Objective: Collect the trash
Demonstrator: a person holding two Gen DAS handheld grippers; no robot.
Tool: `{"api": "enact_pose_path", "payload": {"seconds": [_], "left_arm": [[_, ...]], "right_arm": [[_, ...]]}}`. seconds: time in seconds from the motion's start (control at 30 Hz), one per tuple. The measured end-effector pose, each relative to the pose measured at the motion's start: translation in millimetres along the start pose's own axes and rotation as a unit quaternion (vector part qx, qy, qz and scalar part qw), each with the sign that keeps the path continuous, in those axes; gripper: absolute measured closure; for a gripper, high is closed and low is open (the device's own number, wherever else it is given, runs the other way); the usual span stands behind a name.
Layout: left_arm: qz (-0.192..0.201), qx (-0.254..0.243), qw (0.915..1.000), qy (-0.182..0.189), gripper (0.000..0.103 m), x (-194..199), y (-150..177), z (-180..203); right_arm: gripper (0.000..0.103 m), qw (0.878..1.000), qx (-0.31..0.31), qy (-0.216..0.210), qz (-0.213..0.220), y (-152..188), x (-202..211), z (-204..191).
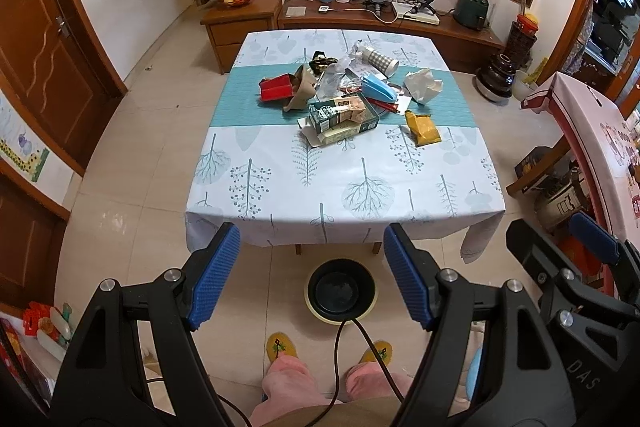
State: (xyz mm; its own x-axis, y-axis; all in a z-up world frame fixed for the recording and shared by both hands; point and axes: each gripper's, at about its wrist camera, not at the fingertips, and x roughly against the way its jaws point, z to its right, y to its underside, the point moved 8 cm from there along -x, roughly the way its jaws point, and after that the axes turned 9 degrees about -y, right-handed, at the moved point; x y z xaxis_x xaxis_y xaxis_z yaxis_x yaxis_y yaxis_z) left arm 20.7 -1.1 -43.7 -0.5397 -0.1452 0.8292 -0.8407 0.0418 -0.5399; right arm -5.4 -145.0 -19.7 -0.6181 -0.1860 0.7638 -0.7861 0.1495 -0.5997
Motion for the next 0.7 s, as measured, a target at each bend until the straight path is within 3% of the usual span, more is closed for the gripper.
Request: {"api": "enact_pose_path", "payload": {"seconds": [0.7], "left_arm": [[-0.020,0.066,0.9970,-0.035,0.032,-5,3,22]], "right_arm": [[0.012,0.997,0.052,-0.041,-0.027,-21,-13,27]]}}
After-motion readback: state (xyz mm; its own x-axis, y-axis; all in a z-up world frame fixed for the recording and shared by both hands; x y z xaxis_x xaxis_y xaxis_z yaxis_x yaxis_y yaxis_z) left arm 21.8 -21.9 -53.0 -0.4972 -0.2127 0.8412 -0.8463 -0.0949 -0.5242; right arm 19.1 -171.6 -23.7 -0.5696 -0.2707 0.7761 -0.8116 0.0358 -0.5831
